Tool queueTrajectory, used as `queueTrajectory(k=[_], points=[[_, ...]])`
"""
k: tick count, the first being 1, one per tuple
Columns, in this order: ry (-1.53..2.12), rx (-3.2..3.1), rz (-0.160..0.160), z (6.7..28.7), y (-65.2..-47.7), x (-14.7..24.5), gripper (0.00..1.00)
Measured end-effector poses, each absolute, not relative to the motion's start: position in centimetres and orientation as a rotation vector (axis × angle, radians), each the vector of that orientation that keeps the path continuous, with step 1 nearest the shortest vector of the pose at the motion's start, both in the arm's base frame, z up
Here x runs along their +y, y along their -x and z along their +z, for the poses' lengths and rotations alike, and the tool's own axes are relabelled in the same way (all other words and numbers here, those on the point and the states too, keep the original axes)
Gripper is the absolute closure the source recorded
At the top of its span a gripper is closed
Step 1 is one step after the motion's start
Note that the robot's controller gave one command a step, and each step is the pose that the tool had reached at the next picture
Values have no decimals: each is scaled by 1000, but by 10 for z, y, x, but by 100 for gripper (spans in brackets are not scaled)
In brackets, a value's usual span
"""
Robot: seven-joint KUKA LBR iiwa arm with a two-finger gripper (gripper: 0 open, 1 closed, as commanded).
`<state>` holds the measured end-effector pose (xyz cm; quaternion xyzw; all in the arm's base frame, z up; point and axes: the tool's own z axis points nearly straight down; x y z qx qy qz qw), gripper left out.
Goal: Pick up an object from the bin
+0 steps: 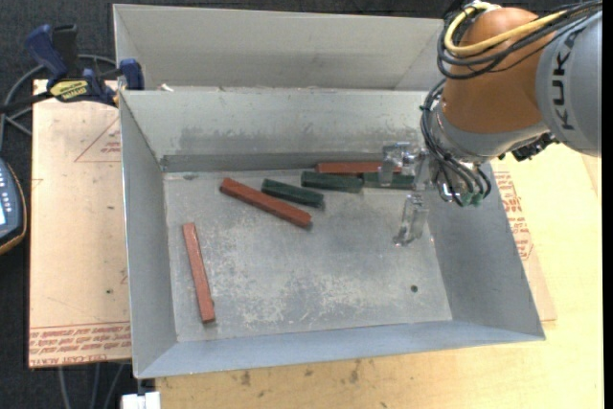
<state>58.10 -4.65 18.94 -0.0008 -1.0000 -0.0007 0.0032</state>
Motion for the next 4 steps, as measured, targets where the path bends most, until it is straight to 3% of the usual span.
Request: queueTrajectory(k=[1,2,3,4], points=[[-62,-3144,-7,67,-643,61,0],[-59,-3147,-8,102,-632,111,0],[87,-3144,-3,120,-631,98,0],[145,-3140,-3,68,-628,93,0]])
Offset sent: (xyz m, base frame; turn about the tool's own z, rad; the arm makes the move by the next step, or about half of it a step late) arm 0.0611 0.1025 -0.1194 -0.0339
